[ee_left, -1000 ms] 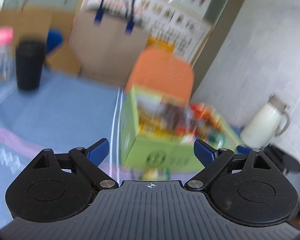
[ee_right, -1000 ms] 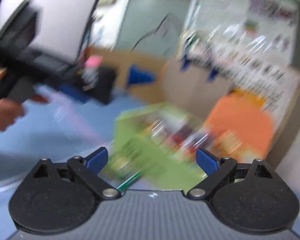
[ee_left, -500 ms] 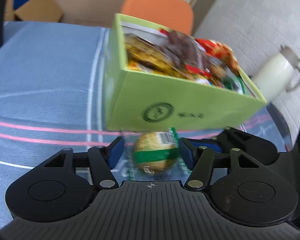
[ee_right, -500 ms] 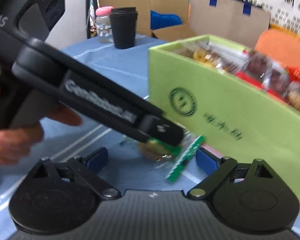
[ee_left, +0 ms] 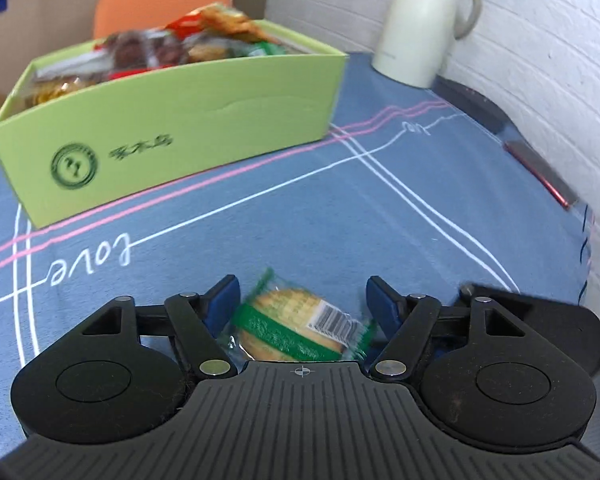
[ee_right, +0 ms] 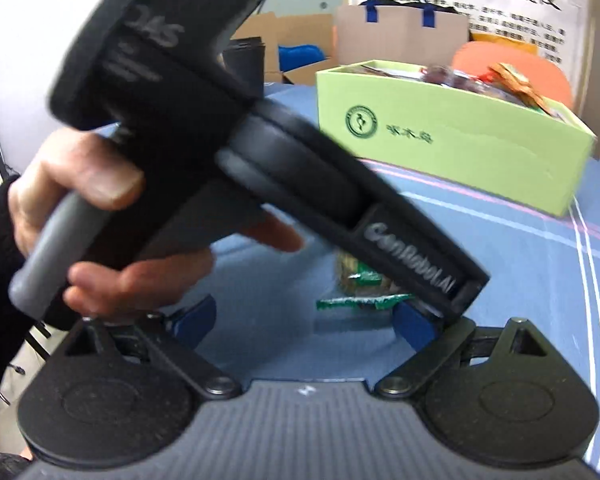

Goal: Organize snacks
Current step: 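Grasp the biscuit pack with green band using the left tool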

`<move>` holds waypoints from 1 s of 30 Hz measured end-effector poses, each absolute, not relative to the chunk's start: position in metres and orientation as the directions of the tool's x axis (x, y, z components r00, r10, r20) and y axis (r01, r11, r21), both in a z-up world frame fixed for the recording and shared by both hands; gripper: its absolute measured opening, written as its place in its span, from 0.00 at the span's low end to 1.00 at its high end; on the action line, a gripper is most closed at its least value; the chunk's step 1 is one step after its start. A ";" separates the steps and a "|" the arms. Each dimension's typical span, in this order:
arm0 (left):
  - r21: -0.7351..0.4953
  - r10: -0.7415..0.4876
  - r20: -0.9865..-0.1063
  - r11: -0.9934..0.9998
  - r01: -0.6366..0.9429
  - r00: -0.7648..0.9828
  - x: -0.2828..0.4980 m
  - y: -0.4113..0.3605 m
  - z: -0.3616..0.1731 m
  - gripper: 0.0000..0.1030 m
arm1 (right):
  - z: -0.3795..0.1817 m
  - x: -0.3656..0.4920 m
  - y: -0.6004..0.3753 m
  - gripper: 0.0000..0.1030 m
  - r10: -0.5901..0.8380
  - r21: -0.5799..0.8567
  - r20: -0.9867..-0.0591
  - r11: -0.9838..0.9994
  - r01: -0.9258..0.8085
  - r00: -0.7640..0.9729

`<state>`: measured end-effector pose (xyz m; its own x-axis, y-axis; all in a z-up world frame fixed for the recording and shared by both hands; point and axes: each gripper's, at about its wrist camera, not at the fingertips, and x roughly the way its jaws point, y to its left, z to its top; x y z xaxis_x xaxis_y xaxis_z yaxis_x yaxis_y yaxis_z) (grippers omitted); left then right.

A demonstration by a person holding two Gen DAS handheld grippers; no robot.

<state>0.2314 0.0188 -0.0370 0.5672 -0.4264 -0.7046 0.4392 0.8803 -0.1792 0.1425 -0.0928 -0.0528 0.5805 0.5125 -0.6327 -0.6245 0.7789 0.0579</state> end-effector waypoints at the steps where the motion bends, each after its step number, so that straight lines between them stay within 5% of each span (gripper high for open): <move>1: -0.183 -0.422 -0.695 0.887 0.424 0.582 0.229 0.020 -0.032 0.46 | -0.050 0.138 -0.099 0.90 0.503 0.057 -0.624 0.793 -0.607 0.599; 6: -0.282 -0.383 -0.624 0.923 0.260 0.682 0.212 0.050 -0.009 0.66 | -0.042 0.133 -0.113 0.90 0.475 0.071 -0.570 0.842 -0.535 0.671; 10: -0.382 -0.386 -0.656 0.911 0.155 0.649 0.205 0.064 -0.019 0.66 | -0.052 0.150 -0.106 0.90 0.470 0.142 -0.579 0.863 -0.485 0.667; 16: -0.437 -0.435 -0.672 0.886 0.154 0.599 0.209 0.057 -0.035 0.65 | -0.061 0.147 -0.090 0.91 0.381 -0.001 -0.603 0.879 -0.477 0.701; 30: -0.435 -0.449 -0.669 0.883 0.178 0.592 0.207 0.053 -0.040 0.59 | -0.061 0.173 -0.080 0.91 0.401 -0.029 -0.643 0.839 -0.544 0.652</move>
